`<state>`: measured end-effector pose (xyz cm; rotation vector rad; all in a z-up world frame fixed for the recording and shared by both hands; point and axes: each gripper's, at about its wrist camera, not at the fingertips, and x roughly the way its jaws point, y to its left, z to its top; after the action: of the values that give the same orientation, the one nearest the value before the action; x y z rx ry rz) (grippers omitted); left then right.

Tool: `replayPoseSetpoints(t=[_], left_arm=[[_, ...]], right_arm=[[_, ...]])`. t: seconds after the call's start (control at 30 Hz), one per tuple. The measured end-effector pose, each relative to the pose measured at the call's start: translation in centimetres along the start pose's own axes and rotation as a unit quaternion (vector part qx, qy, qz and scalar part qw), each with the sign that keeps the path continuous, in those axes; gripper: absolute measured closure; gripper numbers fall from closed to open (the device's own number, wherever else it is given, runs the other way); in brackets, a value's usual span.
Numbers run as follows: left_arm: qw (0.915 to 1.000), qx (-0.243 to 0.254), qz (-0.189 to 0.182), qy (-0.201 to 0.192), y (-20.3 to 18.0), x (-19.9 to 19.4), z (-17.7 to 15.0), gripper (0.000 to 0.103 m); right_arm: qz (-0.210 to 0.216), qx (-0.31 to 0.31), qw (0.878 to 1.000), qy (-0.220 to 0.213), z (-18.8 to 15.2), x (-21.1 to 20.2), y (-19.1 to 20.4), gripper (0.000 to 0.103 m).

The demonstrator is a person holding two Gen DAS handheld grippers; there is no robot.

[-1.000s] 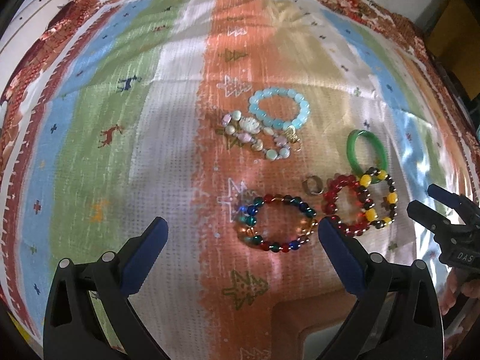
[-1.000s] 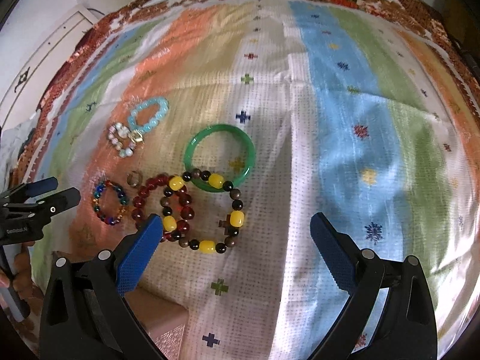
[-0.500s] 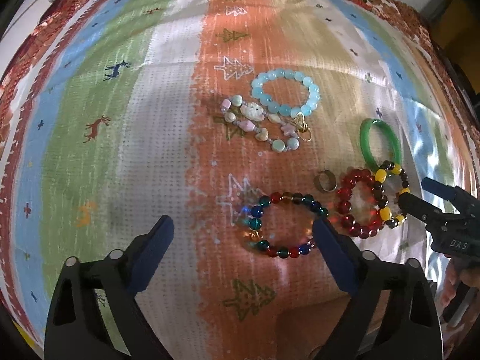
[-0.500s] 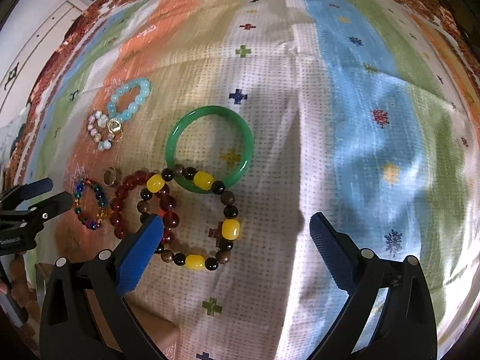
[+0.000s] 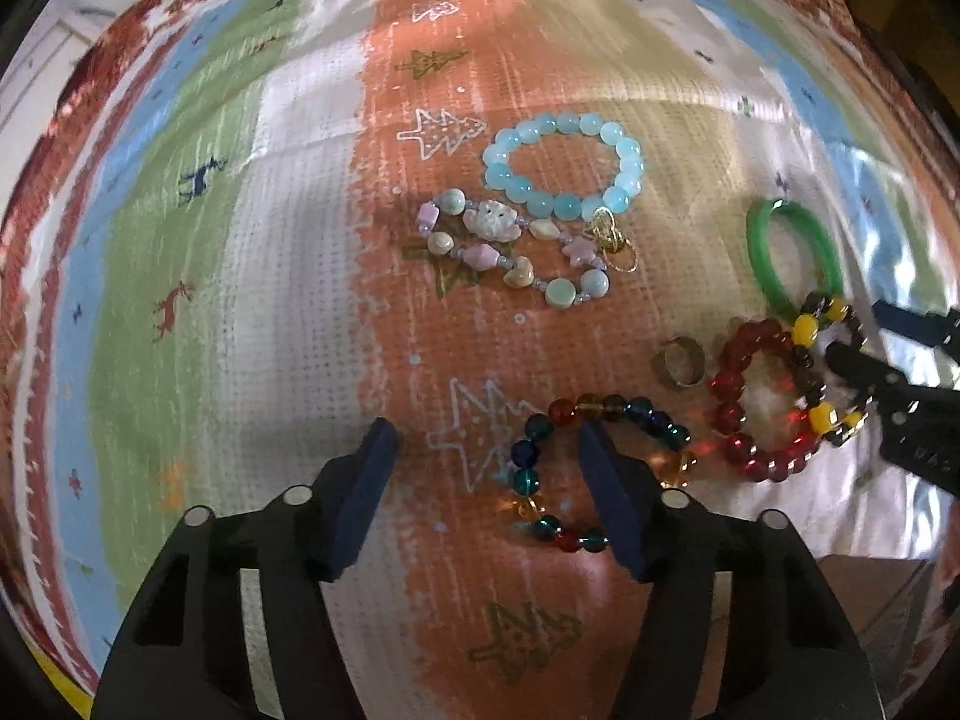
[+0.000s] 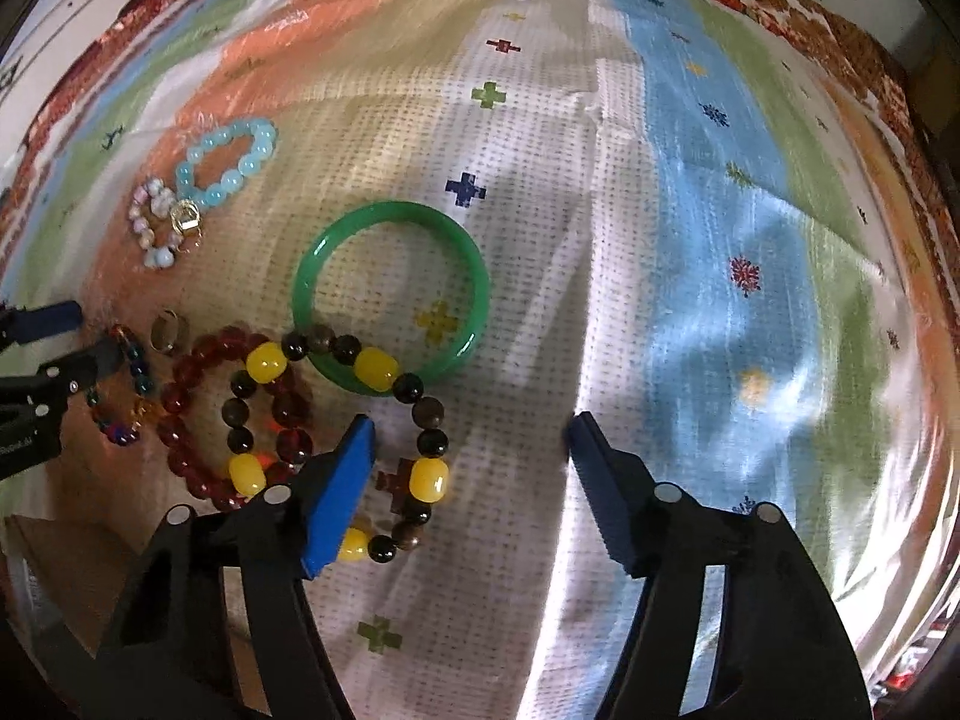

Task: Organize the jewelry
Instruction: 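Close right tool on yellow-black bracelet while left tool closes on multicolour bracelet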

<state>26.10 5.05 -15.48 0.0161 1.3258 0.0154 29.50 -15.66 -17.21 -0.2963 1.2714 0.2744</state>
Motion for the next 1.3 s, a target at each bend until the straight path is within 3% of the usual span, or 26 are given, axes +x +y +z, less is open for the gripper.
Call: replayPoseSetpoints(t=[0.37, 0.43, 0.5, 0.73, 0.9, 1.3], left_arm=[[0.9997, 0.021, 0.008, 0.002, -0.8, -0.2, -0.1, 0.067], [0.9998, 0.018, 0.005, 0.003, -0.5, -0.2, -0.4, 0.082], [0.9998, 0.019, 0.0, 0.005, -0.5, -0.3, -0.6, 0.091], [0.9998, 0.018, -0.008, 0.004, -1.0, -0.3, -1.0, 0.094], [0.9996, 0.008, -0.027, 0.007, -0.3, -0.4, -1.1, 0.094], [0.9978, -0.017, -0.061, -0.021, 0.8, -3.7, -2.0, 0.094]], right_arm=[[0.006, -0.003, 1.0, 0.007, -1.2, -0.4, 0.4, 0.049], [0.013, 0.006, 1.0, 0.008, -1.2, -0.2, -0.6, 0.052], [0.018, 0.017, 1.0, 0.008, -1.2, -0.1, -1.1, 0.057], [0.026, 0.036, 0.999, 0.004, -1.0, 0.0, -3.0, 0.072], [0.034, 0.052, 0.998, 0.0, -0.8, 0.1, -4.6, 0.09], [0.066, 0.082, 0.994, -0.024, -1.8, -2.5, -6.6, 0.091]])
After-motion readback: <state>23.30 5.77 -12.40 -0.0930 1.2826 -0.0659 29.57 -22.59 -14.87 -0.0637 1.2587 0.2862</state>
